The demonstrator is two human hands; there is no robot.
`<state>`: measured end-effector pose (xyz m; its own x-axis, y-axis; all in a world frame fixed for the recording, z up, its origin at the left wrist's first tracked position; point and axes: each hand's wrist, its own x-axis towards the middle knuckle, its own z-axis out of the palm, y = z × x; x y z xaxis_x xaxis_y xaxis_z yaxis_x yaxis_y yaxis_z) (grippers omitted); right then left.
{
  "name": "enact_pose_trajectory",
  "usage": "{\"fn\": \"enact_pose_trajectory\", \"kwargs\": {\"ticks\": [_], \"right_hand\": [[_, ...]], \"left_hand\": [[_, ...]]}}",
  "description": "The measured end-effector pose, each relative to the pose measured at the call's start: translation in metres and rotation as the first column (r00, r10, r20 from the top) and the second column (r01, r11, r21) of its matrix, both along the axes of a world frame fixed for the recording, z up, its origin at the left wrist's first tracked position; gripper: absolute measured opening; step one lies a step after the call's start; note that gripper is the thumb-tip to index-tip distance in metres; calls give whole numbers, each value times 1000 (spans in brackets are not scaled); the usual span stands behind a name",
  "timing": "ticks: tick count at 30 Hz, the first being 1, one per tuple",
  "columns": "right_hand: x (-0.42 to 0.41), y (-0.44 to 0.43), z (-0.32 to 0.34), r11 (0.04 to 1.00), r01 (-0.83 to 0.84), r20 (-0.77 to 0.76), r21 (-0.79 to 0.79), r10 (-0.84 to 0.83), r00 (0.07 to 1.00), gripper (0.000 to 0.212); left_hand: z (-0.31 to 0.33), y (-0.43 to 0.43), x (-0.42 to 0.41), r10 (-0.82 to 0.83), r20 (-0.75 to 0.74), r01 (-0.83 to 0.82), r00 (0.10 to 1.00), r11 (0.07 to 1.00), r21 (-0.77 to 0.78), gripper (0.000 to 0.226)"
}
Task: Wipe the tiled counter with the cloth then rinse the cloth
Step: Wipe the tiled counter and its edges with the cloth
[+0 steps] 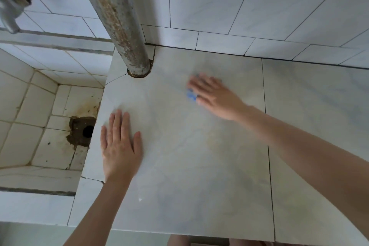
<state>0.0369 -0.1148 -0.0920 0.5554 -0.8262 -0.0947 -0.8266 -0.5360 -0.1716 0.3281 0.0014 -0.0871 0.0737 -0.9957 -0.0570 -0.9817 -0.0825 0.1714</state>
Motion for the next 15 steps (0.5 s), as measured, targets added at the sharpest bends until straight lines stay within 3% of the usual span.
{"fn": "enact_pose_trajectory", "kwargs": {"ticks": [3, 6, 11, 15], "right_hand": [[-25, -25, 5, 949, 311, -39, 54, -310, 950, 51], [-14, -14, 4, 926, 374, -15, 43, -374, 927, 47], [17, 81, 3, 998, 59, 0, 11, -59, 998, 49], [25, 185, 7, 976, -218, 10, 22, 218, 976, 46]], "left_hand": [[0, -1, 0, -1, -5, 1, 1000, 1000, -1, 62], [-1, -1, 1, -3, -1, 3, 1000, 1000, -3, 62], [0, 0, 1, -7, -10, 6, 1000, 1000, -17, 63], [-3, 0, 1, -8, -12, 7, 1000, 999, -38, 64]]}}
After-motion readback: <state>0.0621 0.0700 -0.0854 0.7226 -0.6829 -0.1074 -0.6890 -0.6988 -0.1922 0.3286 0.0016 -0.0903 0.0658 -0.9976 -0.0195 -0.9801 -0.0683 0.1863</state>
